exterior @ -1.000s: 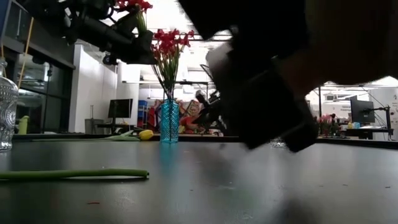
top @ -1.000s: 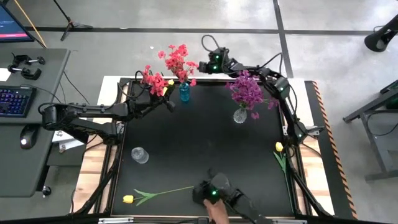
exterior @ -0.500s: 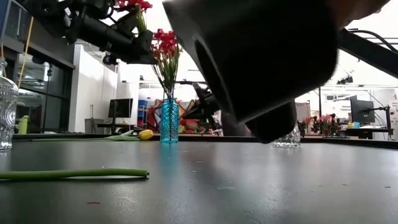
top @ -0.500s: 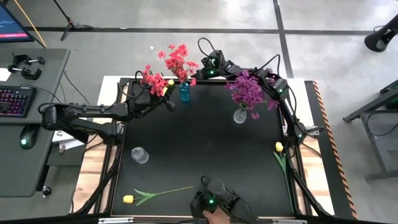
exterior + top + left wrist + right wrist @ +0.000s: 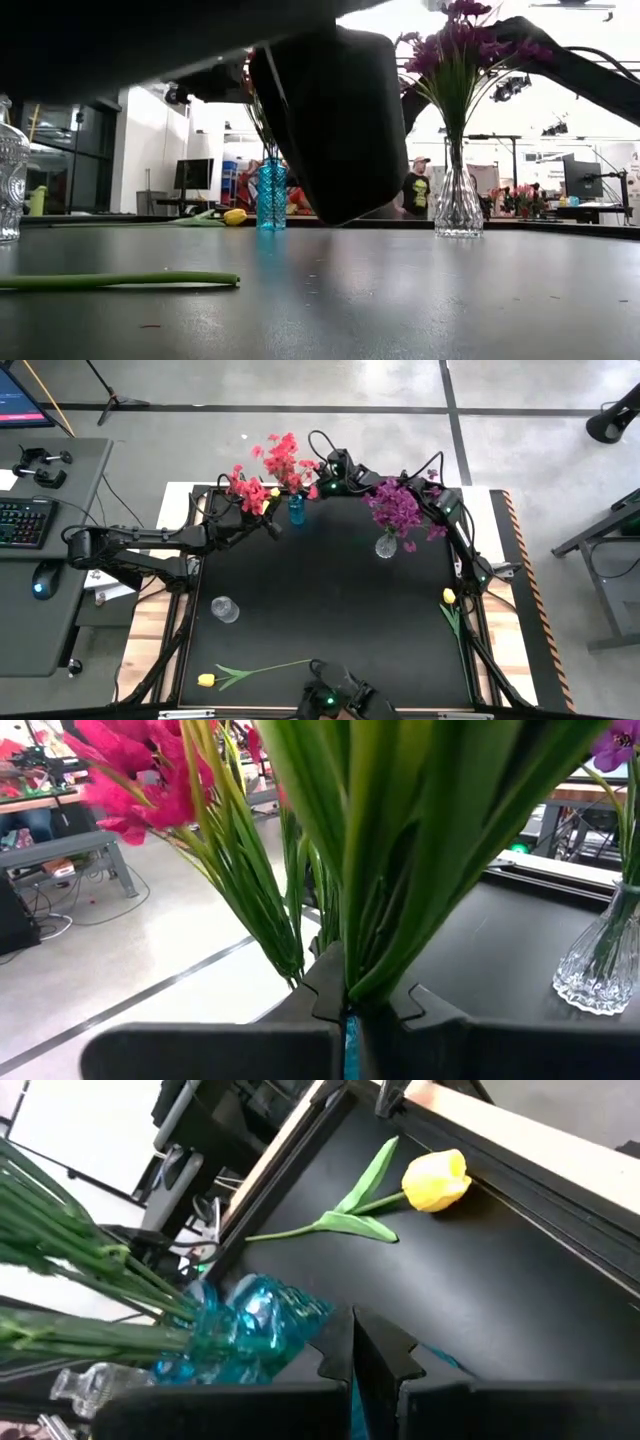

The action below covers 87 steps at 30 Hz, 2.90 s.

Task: Sort flowers into vase by color
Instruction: Put the red flowers into the blue vase

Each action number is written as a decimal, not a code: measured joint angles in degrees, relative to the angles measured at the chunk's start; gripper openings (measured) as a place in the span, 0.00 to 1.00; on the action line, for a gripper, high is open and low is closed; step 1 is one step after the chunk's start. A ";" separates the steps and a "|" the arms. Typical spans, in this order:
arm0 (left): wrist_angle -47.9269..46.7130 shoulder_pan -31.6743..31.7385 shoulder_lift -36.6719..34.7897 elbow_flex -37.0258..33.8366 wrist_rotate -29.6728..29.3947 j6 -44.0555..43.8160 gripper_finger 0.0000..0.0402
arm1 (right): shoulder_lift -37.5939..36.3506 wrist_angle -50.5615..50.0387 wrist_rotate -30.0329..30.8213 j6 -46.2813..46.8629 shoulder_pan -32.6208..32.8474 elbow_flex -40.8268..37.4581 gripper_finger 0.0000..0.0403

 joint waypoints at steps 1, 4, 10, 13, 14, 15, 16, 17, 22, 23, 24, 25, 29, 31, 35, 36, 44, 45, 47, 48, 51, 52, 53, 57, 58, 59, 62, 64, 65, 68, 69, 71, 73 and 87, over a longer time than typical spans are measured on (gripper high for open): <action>0.01 0.00 0.00 0.00 0.00 0.02 0.00 | 0.00 0.21 0.07 0.53 0.00 0.00 0.00; -0.04 0.00 0.00 0.00 0.00 0.04 0.00 | 0.00 0.38 0.00 0.98 -0.04 0.00 0.00; 0.02 1.48 1.01 0.00 0.89 2.47 0.00 | 0.00 0.68 0.04 1.19 -0.04 0.00 0.00; 0.64 3.04 2.10 0.03 2.39 2.45 0.00 | 0.00 0.88 0.24 1.57 -0.07 0.00 0.00; 0.99 3.47 2.51 0.09 2.91 2.49 0.00 | 0.00 0.91 0.27 1.61 -0.07 0.00 0.00; 1.60 3.81 2.91 0.09 3.06 2.46 0.00 | 0.00 0.89 0.34 1.61 -0.07 0.00 0.00; 2.60 4.07 3.39 0.09 3.10 2.46 0.00 | 0.00 0.91 0.37 1.62 -0.07 0.00 0.00; 3.61 4.31 3.79 0.09 3.22 2.48 0.00 | 0.00 0.91 0.37 1.61 -0.07 0.00 0.00; 6.99 5.19 5.48 0.07 6.66 4.57 0.00 | 0.00 0.93 0.35 1.62 -0.02 0.00 0.00; 7.21 5.48 5.95 0.07 6.73 4.57 0.00 | 0.00 0.93 0.35 1.64 -0.03 0.00 0.00; 7.37 5.77 6.51 0.07 6.73 4.57 0.00 | 0.00 0.93 0.35 1.64 -0.04 0.00 0.00; 7.57 6.10 7.19 0.07 6.71 4.55 0.00 | 0.00 0.95 0.37 1.64 -0.04 0.00 0.00; 11.48 6.86 10.33 0.09 7.04 4.55 0.00 | 0.00 1.01 0.47 1.64 -0.04 0.00 0.00; 14.08 6.95 12.27 0.04 7.56 4.59 0.00 | 0.00 1.12 0.57 1.64 -0.02 0.00 0.00; 17.03 6.97 15.75 0.07 7.97 5.03 0.00 | 0.00 1.24 0.39 1.64 0.05 0.00 0.00; 16.96 6.97 16.58 0.07 7.96 5.45 0.00 | 0.00 1.28 0.17 1.63 0.09 0.00 0.00; 19.67 8.22 22.27 -0.02 7.83 5.90 0.00 | 0.00 1.88 0.15 1.21 0.37 0.00 0.00; 20.15 8.30 22.60 0.00 7.82 5.90 0.00 | 0.00 1.94 0.15 1.24 0.36 0.00 0.00; 20.40 8.31 22.80 0.00 7.82 5.90 0.00 | 0.00 1.94 0.18 1.22 0.37 0.00 0.00; 20.40 8.31 22.80 0.00 7.82 5.92 0.00 | 0.00 1.96 0.18 1.22 0.37 0.00 0.00; 20.42 8.28 22.80 0.00 7.82 5.97 0.00 | 0.00 2.10 0.20 1.27 0.44 0.00 0.00; 20.46 8.28 22.80 -0.02 7.82 6.01 0.00 | 0.00 2.10 0.20 1.29 0.44 0.00 0.00; 20.46 8.28 22.80 0.00 7.82 6.03 0.01 | 0.00 2.09 0.22 1.30 0.44 0.00 0.00; 20.44 8.28 22.80 -0.02 7.82 6.08 0.06 | 0.00 2.22 0.41 2.52 0.42 0.00 0.00; 20.43 8.28 22.80 -0.02 7.84 6.08 0.08 | 0.00 2.20 0.40 2.51 0.42 0.00 0.00; 20.41 8.28 22.76 -0.03 7.85 6.10 0.11 | 0.00 2.20 0.39 2.51 0.42 0.00 0.00; 19.19 8.28 21.64 -0.11 7.87 7.20 0.20 | 0.00 2.22 0.39 2.51 0.42 0.00 0.00; 17.64 8.20 20.17 -0.16 7.94 7.48 0.27 | -0.02 2.31 0.41 2.51 0.42 0.00 0.00; 16.69 8.20 19.29 -0.20 7.98 7.45 0.30 | -0.02 2.52 0.41 2.51 0.40 0.00 0.00; 14.00 8.20 16.10 -0.22 8.09 7.31 0.40 | -0.01 3.63 0.41 2.52 0.28 0.00 0.00; 12.79 8.20 15.09 -0.22 8.12 6.75 0.43 | -0.02 4.13 0.42 2.52 0.28 0.00 0.00; 10.63 8.20 13.27 -0.22 8.14 5.91 0.47 | -0.02 5.02 0.43 2.59 0.26 0.00 0.00; 8.73 8.20 11.49 -0.22 8.22 5.41 0.51 | -0.02 5.94 0.44 3.14 0.26 0.00 0.00; 1.93 7.52 7.67 -0.09 10.36 3.93 0.57 | -0.02 7.35 0.41 4.08 0.26 0.00 0.00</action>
